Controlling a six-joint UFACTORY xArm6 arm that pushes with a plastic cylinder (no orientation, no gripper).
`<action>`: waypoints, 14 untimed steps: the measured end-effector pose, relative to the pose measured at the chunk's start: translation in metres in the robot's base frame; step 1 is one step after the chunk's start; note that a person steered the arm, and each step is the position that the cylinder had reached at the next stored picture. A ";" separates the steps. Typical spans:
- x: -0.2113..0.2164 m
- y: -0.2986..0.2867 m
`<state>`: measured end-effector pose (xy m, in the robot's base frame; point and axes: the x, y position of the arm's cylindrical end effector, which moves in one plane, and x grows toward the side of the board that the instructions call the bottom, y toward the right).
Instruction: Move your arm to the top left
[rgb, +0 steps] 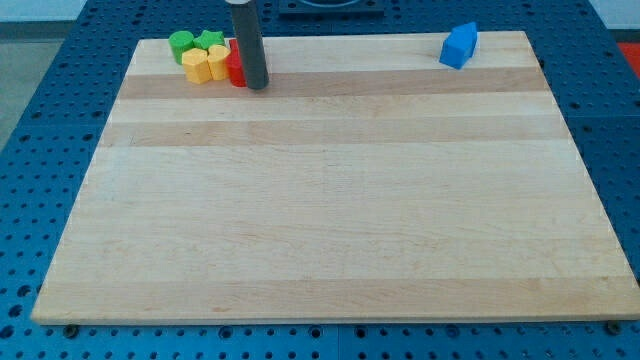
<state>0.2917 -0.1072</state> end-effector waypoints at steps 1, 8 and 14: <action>0.000 0.000; 0.003 0.065; -0.025 -0.196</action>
<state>0.2672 -0.3028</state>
